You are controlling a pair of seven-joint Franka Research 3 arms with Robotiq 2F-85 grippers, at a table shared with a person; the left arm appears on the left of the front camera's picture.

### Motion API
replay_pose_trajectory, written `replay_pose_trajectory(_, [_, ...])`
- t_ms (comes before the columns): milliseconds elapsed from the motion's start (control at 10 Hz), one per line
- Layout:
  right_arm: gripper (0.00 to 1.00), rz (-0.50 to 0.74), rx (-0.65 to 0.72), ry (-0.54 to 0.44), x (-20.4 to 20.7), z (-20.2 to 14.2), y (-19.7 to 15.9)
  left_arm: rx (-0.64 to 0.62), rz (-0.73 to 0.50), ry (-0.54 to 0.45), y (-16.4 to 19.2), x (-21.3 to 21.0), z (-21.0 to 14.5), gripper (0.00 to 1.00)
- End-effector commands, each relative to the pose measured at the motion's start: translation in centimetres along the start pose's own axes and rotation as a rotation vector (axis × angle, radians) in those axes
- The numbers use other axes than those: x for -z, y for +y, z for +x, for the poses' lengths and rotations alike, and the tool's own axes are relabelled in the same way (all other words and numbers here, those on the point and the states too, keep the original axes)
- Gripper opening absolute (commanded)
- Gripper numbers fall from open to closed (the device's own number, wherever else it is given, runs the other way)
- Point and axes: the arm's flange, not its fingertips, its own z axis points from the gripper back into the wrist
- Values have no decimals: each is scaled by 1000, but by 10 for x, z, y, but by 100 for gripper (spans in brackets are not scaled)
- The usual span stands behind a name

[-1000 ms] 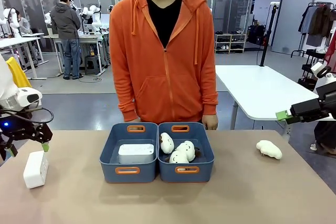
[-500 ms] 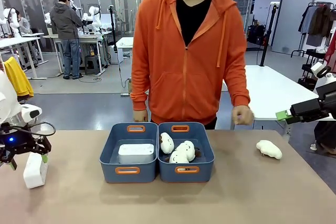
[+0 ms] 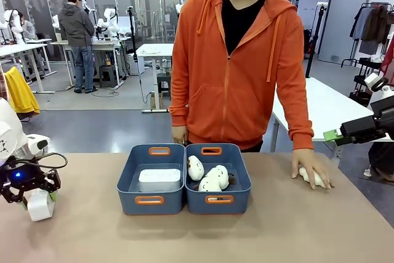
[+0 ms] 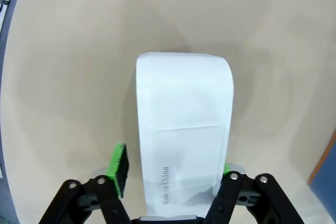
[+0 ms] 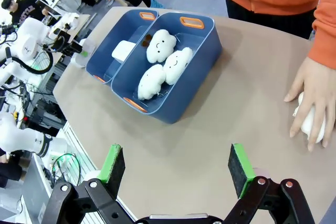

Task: Sort the digital clocks into the basket.
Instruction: Pick up the Digital clock from the table and place it into the empty Plastic storage basket.

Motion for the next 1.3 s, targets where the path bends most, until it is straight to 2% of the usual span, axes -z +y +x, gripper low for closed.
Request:
replay_pose_trajectory(0, [100, -1, 21, 25, -2, 4, 1, 37, -20, 0, 4, -4, -3, 0])
replay_pose_trajectory(200, [100, -1, 21, 25, -2, 4, 1, 48, -3, 3, 4, -11, -5, 0])
replay_pose_trajectory(300, [100, -1, 21, 25, -2, 4, 1, 110, 30, 17, 4, -23, -5, 5])
replay_pose_trajectory(400, [100, -1, 21, 25, -2, 4, 1, 159, 45, 58, 1, -40, -5, 39])
replay_pose_trajectory(500, [100, -1, 21, 25, -2, 4, 1, 268, 21, 37, -6, -72, -5, 39])
replay_pose_trajectory(800, [100, -1, 21, 25, -2, 4, 1, 750, -76, -121, -47, -178, -9, 39])
replay_pose_trajectory(900, [100, -1, 21, 25, -2, 4, 1, 882, -130, -120, -70, -190, -14, 39])
replay_pose_trajectory(1200, [100, -1, 21, 25, -2, 4, 1, 1316, -146, -130, -162, -185, -35, 39])
